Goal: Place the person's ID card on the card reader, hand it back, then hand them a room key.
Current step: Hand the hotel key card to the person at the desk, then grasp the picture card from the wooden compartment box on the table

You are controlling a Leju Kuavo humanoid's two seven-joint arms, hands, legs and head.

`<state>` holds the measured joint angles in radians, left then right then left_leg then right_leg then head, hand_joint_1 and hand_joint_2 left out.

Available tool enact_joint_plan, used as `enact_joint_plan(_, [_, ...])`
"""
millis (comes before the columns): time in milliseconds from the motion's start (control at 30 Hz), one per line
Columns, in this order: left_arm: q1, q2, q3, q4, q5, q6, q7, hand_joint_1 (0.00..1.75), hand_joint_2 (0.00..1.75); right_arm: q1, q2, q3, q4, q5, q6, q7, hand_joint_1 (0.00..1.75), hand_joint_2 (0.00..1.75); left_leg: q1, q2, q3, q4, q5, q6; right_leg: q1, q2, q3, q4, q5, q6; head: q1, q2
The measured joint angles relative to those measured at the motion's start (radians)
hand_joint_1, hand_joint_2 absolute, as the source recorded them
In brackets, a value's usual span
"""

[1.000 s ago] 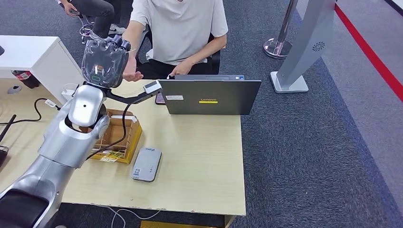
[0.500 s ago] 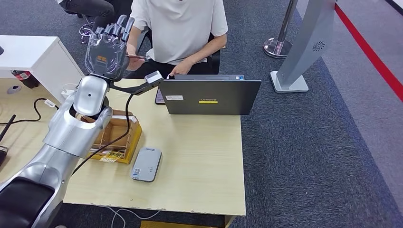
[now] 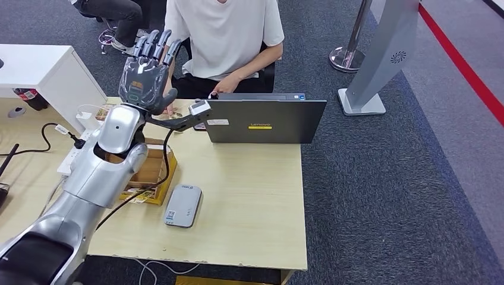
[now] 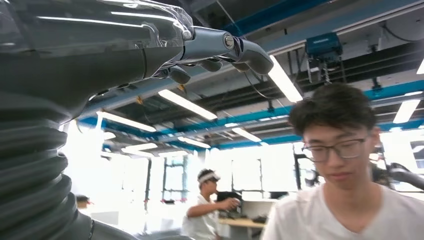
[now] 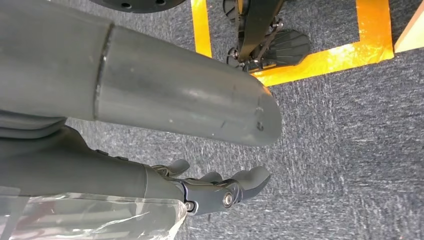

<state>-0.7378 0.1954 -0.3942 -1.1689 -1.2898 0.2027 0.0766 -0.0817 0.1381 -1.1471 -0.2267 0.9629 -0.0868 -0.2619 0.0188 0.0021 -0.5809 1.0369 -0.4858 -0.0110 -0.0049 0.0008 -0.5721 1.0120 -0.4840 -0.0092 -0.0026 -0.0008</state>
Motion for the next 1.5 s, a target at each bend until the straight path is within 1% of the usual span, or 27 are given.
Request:
enact_joint_plan(100, [0.146,0.02,-0.006,-0.18,0.059,-0.024,-0.037,0.0,1.75,0.003,0.0,-0.014,0.0,-0.027,-0.003,-0.003,0.0,0.0,0.0,0.002,0.0,-0.001,-0.002,0.0,0.0,0.002,0.0,0.0,-0.001,0.0,0.0,0.0])
enact_joint_plan(167, [0.266,0.051,-0.017,-0.313,0.058,-0.015,-0.046,0.0,1.75,0.006,0.001,-0.027,0.0,-0.044,-0.008,-0.008,0.0,0.0,-0.001,0.004,0.001,-0.001,-0.003,0.001,-0.001,0.004,0.0,0.0,-0.002,0.0,0.001,0.0])
enact_joint_plan(267, [0.461,0.111,-0.034,-0.49,0.021,0.048,-0.054,0.0,1.75,0.015,0.002,-0.047,0.0,-0.063,-0.014,-0.013,0.0,0.0,-0.001,0.007,0.002,-0.002,-0.006,0.0,-0.001,0.007,0.0,0.0,-0.004,0.0,0.0,0.0])
enact_joint_plan(333, [0.588,0.146,-0.04,-0.585,-0.011,0.097,-0.058,0.0,1.75,0.019,0.003,-0.06,0.0,-0.072,-0.016,-0.015,0.0,0.0,-0.001,0.007,0.002,-0.002,-0.007,0.0,-0.001,0.007,0.0,0.0,-0.006,0.001,0.0,0.0])
enact_joint_plan(433, [0.752,0.193,-0.043,-0.699,-0.044,0.132,-0.051,0.0,1.75,0.021,0.004,-0.078,0.0,-0.084,-0.016,-0.018,0.0,0.0,-0.001,0.006,0.002,-0.002,-0.008,0.0,-0.001,0.006,-0.001,0.0,-0.007,0.001,0.0,0.0])
enact_joint_plan(500, [0.83,0.214,-0.04,-0.743,-0.051,0.113,-0.022,0.0,1.75,0.021,0.006,-0.089,0.0,-0.089,-0.015,-0.02,0.0,0.0,-0.001,0.005,0.002,-0.003,-0.008,0.001,-0.001,0.004,0.0,0.0,-0.008,0.0,0.001,0.0])
enact_joint_plan(567, [0.884,0.23,-0.028,-0.765,-0.053,0.084,0.011,0.0,1.75,0.022,0.007,-0.097,-0.001,-0.092,-0.015,-0.02,0.0,0.0,-0.001,0.004,0.002,-0.003,-0.008,0.001,-0.001,0.003,0.0,0.0,-0.008,0.0,0.0,0.0])
enact_joint_plan(633, [0.915,0.243,-0.009,-0.772,-0.052,0.069,0.022,0.0,1.75,0.022,0.008,-0.102,-0.001,-0.092,-0.015,-0.02,0.0,0.0,-0.001,0.003,0.002,-0.003,-0.008,0.001,-0.001,0.002,0.0,0.0,-0.008,0.0,0.0,0.0])
enact_joint_plan(733, [0.941,0.251,0.012,-0.78,-0.048,0.063,0.023,0.0,1.75,0.022,0.008,-0.107,-0.001,-0.092,-0.015,-0.02,0.0,0.0,-0.001,0.003,0.003,-0.003,-0.007,0.001,-0.001,0.002,0.002,0.0,-0.008,0.0,0.001,0.0])
enact_joint_plan(867, [0.955,0.254,0.037,-0.781,-0.045,0.012,0.055,0.0,1.75,0.022,0.009,-0.111,-0.001,-0.087,-0.015,-0.018,0.0,0.0,-0.001,0.003,0.003,-0.003,-0.007,0.001,-0.001,0.002,0.002,0.0,-0.007,0.0,0.001,0.0])
enact_joint_plan(1000, [0.958,0.248,0.092,-0.75,-0.041,-0.019,0.084,0.0,1.75,0.021,0.009,-0.112,-0.001,-0.077,-0.013,-0.013,0.0,0.0,-0.001,0.002,0.003,-0.003,-0.007,0.001,-0.001,0.002,0.002,0.0,-0.007,0.0,0.0,0.0])
enact_joint_plan(1133, [0.958,0.231,0.124,-0.696,-0.041,-0.021,0.085,0.0,1.75,0.021,0.009,-0.112,-0.001,-0.068,-0.01,-0.012,0.0,0.0,-0.001,0.002,0.003,-0.003,-0.007,0.001,-0.001,0.002,0.002,0.0,-0.007,0.0,0.0,0.0])
enact_joint_plan(1367, [0.951,0.172,0.147,-0.613,-0.06,0.021,0.085,0.0,1.75,0.019,0.009,-0.112,-0.001,-0.055,-0.009,-0.01,0.0,0.0,-0.001,0.002,0.003,-0.002,-0.007,0.001,-0.001,0.002,0.002,-0.001,-0.007,0.0,0.001,0.0])
enact_joint_plan(1500, [0.942,0.15,0.154,-0.576,-0.063,0.029,0.085,0.0,1.75,0.019,0.009,-0.112,-0.001,-0.05,-0.008,-0.009,0.0,0.0,-0.001,0.002,0.003,-0.002,-0.007,0.001,-0.001,0.002,0.002,-0.001,-0.007,0.0,0.0,0.0])
